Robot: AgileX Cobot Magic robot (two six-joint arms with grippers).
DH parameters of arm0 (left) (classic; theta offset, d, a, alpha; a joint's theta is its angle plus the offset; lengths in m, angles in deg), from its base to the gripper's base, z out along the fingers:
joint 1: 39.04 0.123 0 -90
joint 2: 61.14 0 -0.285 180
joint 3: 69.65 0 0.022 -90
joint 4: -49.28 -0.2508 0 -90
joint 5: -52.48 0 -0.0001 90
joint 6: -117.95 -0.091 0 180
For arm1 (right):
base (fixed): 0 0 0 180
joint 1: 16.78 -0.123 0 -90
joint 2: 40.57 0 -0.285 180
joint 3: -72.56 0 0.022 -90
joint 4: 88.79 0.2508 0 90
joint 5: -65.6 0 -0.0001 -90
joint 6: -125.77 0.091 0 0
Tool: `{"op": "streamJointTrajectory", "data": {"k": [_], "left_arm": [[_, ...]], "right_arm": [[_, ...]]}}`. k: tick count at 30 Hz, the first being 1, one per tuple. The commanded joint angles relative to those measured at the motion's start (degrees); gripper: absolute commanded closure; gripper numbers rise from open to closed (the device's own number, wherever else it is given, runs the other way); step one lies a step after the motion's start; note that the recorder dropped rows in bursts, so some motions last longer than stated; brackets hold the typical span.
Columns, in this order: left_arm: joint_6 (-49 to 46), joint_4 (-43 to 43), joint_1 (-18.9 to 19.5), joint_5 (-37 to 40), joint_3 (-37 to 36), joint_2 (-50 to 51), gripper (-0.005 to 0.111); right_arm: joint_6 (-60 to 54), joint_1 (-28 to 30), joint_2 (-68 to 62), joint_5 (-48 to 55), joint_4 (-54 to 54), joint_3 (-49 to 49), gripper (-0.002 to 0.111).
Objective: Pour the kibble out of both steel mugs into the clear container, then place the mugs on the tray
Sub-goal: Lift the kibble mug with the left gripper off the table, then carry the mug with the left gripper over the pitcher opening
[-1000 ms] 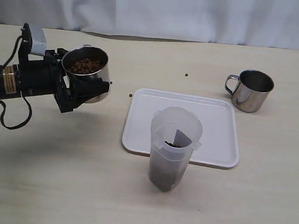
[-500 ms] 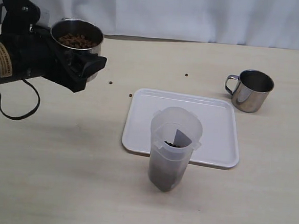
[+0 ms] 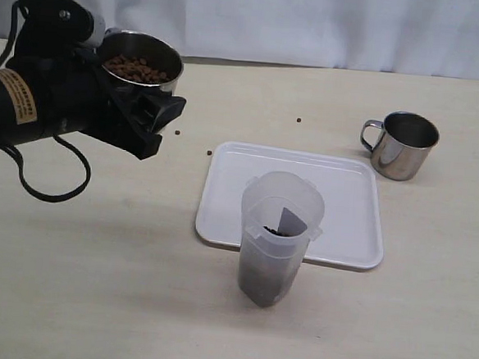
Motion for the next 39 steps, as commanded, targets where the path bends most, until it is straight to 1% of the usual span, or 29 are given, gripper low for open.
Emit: {"op": "streamJointTrajectory", "data": {"k": [1, 4, 6, 9, 11, 12, 14, 16, 17, 19, 21, 22, 23, 25, 26, 28, 29, 30, 33, 35, 37, 39], "left_arm": [[7.3, -3.4, -0.4, -2.4, 0.0, -0.6, 0.107], [17.8, -12.6, 0.4, -6.7, 0.0, -0.5, 0.107], [27.2, -21.3, 2.3, -12.8, 0.0, 0.2, 0.107], [41.1, -35.5, 7.6, -24.3, 0.0, 2.6, 0.107], [47.1, -42.5, 11.0, -29.0, 0.0, 4.3, 0.107], [49.4, -45.3, 12.4, -30.0, 0.0, 4.8, 0.107], [51.6, -47.8, 13.7, -28.5, 0.0, 4.9, 0.107], [52.9, -48.2, 13.7, -23.0, 0.0, 4.4, 0.107], [53.0, -48.6, 13.3, -18.1, 0.1, 3.8, 0.107], [53.1, -48.5, 11.8, -5.4, 0.6, 2.6, 0.107], [53.1, -48.5, 9.0, 6.4, 1.3, 1.4, 0.107], [53.0, -48.3, 7.8, 9.6, 1.6, 1.0, 0.107], [52.4, -48.3, 5.7, 13.8, 2.2, 0.8, 0.107], [51.4, -48.9, 2.2, 19.1, 3.2, 0.8, 0.107], [51.0, -50.0, -1.0, 23.4, 3.8, 0.8, 0.107], [51.0, -51.4, -5.6, 30.5, 4.6, 0.8, 0.107], [51.0, -52.2, -9.2, 34.3, 5.4, 0.8, 0.107], [51.1, -53.1, -11.5, 37.7, 5.7, 0.8, 0.107], [54.3, -57.3, -19.0, 42.8, 6.2, 0.8, 0.107], [56.9, -60.6, -22.8, 45.4, 6.2, 0.8, 0.107], [58.7, -63.3, -25.4, 47.2, 6.2, 0.8, 0.107], [58.8, -63.8, -27.0, 47.6, 6.3, 0.8, 0.107]], "right_arm": [[-0.5, 0.1, 0.2, 0.1, 0.0, 0.2, 0.103], [-0.5, 0.1, 0.2, 0.1, 0.0, 0.2, 0.103], [-0.5, 0.1, 0.2, 0.1, 0.0, 0.2, 0.103], [-0.5, 0.1, 0.2, 0.1, 0.0, 0.2, 0.103], [-0.5, 0.1, 0.2, 0.1, 0.0, 0.2, 0.103], [-0.5, 0.1, 0.2, 0.1, 0.0, 0.2, 0.103], [-0.5, 0.1, 0.2, 0.1, 0.0, 0.2, 0.103], [-0.5, 0.1, 0.2, 0.1, 0.0, 0.2, 0.103], [-0.5, 0.1, 0.2, 0.1, 0.0, 0.2, 0.103], [-0.5, 0.1, 0.2, 0.1, 0.0, 0.2, 0.103], [-0.5, 0.1, 0.2, 0.1, 0.0, 0.2, 0.103], [-0.5, 0.1, 0.2, 0.1, 0.0, 0.2, 0.103], [-0.5, 0.1, 0.2, 0.1, 0.0, 0.2, 0.103], [-0.5, 0.1, 0.2, 0.1, 0.0, 0.2, 0.103], [-0.5, 0.1, 0.2, 0.1, 0.0, 0.2, 0.103], [-0.5, 0.1, 0.2, 0.1, 0.0, 0.2, 0.103], [-0.5, 0.1, 0.2, 0.1, 0.0, 0.2, 0.103], [-0.5, 0.1, 0.2, 0.1, 0.0, 0.2, 0.103], [-0.5, 0.1, 0.2, 0.1, 0.0, 0.2, 0.103], [-0.5, 0.1, 0.2, 0.1, 0.0, 0.2, 0.103], [-0.5, 0.1, 0.2, 0.1, 0.0, 0.2, 0.103], [-0.5, 0.1, 0.2, 0.1, 0.0, 0.2, 0.103]]}}
